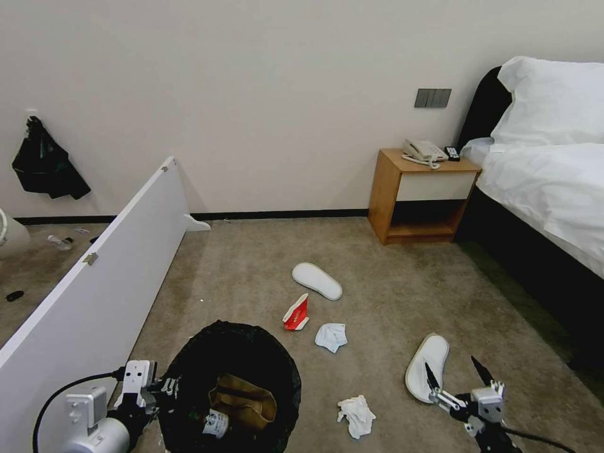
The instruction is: Pick up the trash bin, then pick up the garbage from the floor and place it into the trash bin.
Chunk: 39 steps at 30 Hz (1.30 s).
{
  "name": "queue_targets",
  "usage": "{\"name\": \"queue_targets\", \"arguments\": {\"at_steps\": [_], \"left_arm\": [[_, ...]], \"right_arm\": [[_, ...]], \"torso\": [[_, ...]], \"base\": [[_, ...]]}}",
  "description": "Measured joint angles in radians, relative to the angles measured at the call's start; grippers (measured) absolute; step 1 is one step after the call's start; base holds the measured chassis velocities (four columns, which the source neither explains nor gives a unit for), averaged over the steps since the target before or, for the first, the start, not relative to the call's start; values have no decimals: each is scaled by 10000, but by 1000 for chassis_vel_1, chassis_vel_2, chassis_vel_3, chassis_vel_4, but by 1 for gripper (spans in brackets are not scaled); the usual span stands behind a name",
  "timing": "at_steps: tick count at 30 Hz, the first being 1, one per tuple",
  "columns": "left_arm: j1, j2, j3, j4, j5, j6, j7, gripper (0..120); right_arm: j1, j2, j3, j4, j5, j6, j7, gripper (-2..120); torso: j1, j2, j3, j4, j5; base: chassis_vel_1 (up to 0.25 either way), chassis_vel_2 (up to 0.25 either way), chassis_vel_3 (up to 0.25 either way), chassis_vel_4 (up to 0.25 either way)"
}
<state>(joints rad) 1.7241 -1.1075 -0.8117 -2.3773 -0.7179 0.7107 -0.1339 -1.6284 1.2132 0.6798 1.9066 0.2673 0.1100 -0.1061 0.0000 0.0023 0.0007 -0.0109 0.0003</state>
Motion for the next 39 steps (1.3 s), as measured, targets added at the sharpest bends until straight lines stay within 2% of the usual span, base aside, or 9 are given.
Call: {"name": "queue_targets", "arguments": {"at_steps": [3, 4, 7, 14, 19, 21, 24, 31, 39], "left_arm": [[56, 0, -179, 5, 137, -23, -19, 3], [106, -2, -280, 0, 139, -27, -24, 3], [152, -19, -393, -61, 137, -27, -54, 3], [298, -123, -761, -130, 111, 13, -162, 3], [290, -180, -897, -137, 116, 42, -259, 3], [238, -203, -928, -204, 116, 71, -331, 3], [270, -203, -954, -248, 119, 76, -347, 3], [264, -401, -916, -312, 246, 77, -360, 3], [270, -445, -933, -370, 290, 77, -360, 3]], "right_arm": [[736, -1099, -183, -492, 971, -553, -895, 100], [1297, -1889, -441, -964, 1914, -917, -1327, 100], [2264, -2743, -1051, -1789, 2870, -1343, -1792, 100], [5448, -3463, -3471, -4478, 3369, -1312, -3135, 100], [7414, -3031, -5689, -6042, 3739, -1032, -4348, 100], [9097, -2357, -7558, -7622, 4014, -774, -5291, 100], [10034, -1629, -8668, -8951, 3626, -460, -6042, 100], [11037, 231, -10058, -10819, 2882, -362, -7684, 100], [11254, 895, -10502, -11824, 1701, -100, -8085, 100]], "torso": [[0, 0, -1, -3, -1], [1, 0, 1, 6, 0], [1, 0, 0, 2, -6], [1, 0, 1, 3, -2], [0, 0, 1, 3, -1], [1, 1, 0, 5, -9], [1, 1, 1, 6, -5], [1, 0, 0, 8, -4], [1, 0, -1, 1, -5]], "base": [[0, 0, 0, 0], [0, 0, 0, 0], [0, 0, 0, 0], [0, 0, 0, 0], [0, 0, 0, 0], [0, 0, 0, 0], [0, 0, 0, 0], [0, 0, 0, 0], [0, 0, 0, 0]]}}
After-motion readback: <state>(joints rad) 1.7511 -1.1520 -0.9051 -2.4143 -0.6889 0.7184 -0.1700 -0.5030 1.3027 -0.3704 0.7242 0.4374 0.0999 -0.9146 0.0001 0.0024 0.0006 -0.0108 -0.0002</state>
